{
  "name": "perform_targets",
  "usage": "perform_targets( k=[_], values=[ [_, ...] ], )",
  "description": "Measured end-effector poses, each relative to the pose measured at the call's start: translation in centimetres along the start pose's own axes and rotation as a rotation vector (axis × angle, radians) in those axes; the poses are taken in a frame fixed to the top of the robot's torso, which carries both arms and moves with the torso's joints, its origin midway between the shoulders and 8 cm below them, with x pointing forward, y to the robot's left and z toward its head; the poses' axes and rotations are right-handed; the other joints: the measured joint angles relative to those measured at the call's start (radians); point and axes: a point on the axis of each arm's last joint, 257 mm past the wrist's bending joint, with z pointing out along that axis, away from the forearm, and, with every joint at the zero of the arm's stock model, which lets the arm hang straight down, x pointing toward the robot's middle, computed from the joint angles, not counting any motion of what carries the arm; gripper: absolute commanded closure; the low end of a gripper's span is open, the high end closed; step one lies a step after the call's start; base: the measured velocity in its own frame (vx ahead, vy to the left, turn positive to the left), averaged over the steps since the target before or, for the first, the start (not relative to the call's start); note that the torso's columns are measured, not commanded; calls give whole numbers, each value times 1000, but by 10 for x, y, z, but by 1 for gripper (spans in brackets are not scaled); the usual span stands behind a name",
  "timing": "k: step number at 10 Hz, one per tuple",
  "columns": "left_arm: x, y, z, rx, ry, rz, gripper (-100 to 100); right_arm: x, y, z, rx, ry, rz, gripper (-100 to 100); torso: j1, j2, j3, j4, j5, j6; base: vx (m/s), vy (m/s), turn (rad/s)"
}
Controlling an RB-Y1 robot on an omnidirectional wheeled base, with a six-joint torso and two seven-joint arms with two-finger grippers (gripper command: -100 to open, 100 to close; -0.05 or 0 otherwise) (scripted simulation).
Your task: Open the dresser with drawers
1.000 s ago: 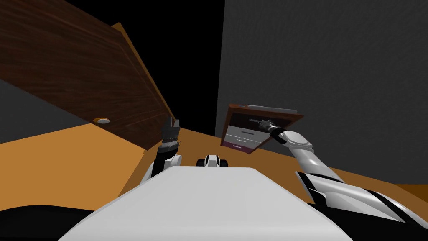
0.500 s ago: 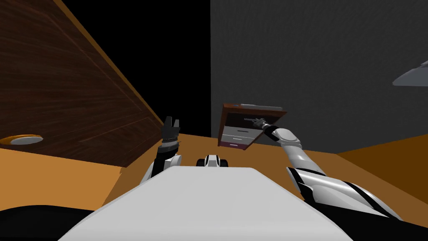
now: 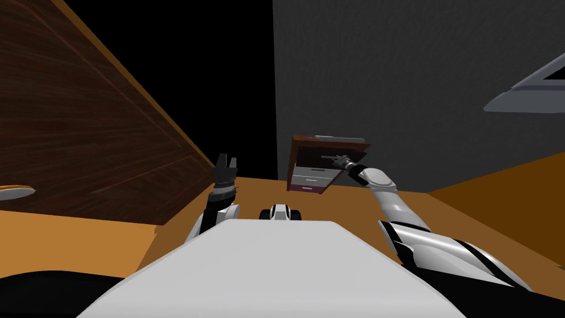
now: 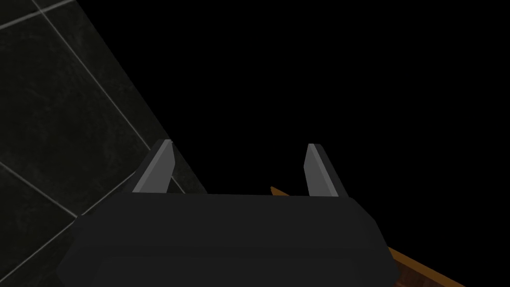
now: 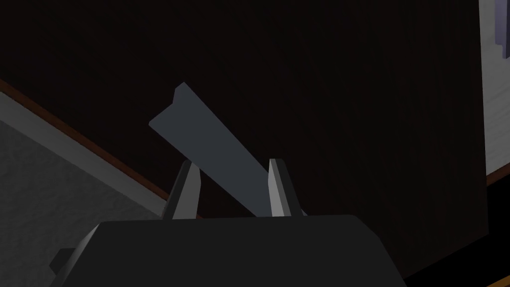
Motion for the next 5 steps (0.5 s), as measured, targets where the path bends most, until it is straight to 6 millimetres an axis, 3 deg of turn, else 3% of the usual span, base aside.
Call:
perform_targets(
  k=[4,5],
  values=[
    [0,0,0,0,0,0,0,-4,4,0,-14,-10,-4,100,-1,-2,-1,1,1,1,-174,16,-45],
    [0,0,0,0,0,0,0,-6,5,0,-18,-14,-5,-100,0,-1,-1,1,1,1,-87,37,-46]
  ],
)
